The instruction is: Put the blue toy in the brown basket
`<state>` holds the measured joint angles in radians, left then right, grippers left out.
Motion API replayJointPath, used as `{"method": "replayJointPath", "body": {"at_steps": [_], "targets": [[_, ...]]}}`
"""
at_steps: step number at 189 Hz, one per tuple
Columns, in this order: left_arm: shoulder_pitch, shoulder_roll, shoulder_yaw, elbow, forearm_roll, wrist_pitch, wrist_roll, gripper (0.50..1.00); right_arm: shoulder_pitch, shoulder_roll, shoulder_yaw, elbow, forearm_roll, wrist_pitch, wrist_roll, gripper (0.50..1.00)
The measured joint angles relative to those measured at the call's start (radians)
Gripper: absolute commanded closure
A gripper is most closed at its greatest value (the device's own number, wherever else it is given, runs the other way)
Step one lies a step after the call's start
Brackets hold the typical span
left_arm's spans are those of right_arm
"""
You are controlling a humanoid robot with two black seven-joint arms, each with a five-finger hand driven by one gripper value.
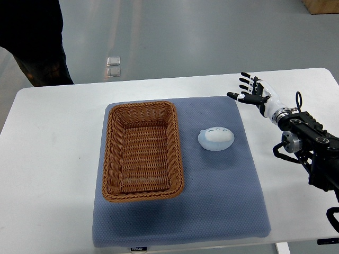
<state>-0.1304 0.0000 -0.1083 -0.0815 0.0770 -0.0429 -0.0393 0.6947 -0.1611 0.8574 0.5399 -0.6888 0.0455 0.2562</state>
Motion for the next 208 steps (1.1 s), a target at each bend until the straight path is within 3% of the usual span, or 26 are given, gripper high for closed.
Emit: {"method": "replayJointPath", "body": {"at_steps": [208], "targets": [[-0.002, 0.000, -0.004, -0.001, -0.001, -0.003, -0.001, 0.500, 0.044, -0.008, -0.065, 0.002, -0.002, 0.010, 0.001, 0.585]]}}
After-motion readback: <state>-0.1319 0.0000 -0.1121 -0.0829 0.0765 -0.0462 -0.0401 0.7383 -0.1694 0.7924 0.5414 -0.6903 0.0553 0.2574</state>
